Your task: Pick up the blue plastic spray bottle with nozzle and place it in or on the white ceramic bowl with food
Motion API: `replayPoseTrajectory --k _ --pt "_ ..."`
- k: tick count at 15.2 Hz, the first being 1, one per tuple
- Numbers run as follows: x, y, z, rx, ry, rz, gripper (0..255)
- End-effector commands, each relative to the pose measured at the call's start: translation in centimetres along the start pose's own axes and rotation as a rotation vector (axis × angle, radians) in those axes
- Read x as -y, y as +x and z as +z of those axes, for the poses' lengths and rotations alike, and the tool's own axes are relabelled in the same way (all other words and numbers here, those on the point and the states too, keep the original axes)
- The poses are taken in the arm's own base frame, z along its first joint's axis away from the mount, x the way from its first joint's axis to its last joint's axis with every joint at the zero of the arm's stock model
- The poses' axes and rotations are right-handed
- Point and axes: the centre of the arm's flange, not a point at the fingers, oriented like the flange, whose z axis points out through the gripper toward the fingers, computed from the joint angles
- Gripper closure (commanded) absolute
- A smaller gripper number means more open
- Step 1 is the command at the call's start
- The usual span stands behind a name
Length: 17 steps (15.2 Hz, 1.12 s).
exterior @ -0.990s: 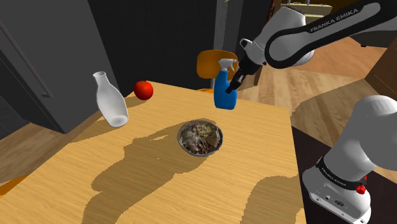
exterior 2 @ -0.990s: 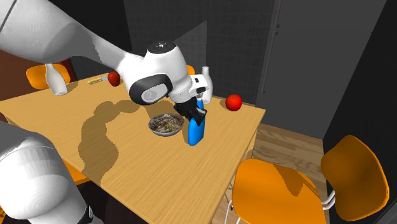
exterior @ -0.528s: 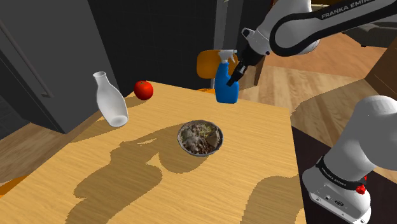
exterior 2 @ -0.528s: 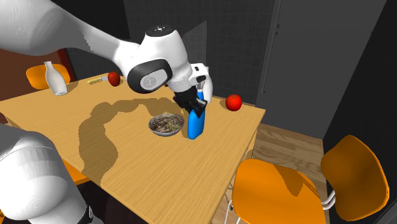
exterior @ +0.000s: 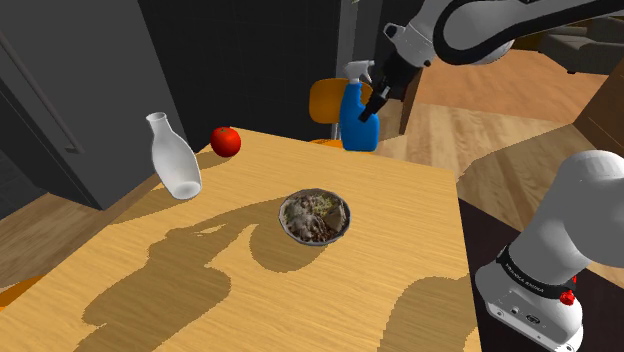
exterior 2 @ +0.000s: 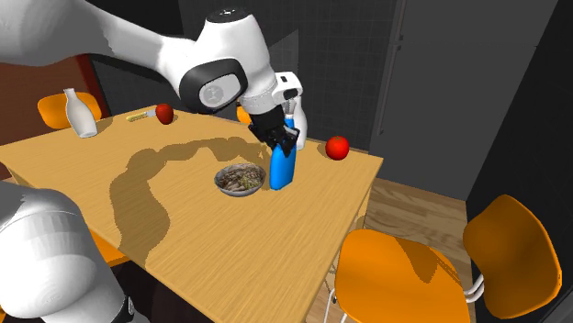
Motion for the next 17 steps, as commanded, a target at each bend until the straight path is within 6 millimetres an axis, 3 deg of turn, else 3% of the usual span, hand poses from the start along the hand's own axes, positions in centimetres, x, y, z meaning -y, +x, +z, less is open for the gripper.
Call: replayPoseTrajectory --k 1,2,17 --pt "0.1 0.5 -1.0 0.0 0.0 0.0 255" --pt "0.1 0.6 -1.2 0.0 0.0 0.0 255" --pt "19.6 3.2 1.0 0.0 0.0 0.0 255"
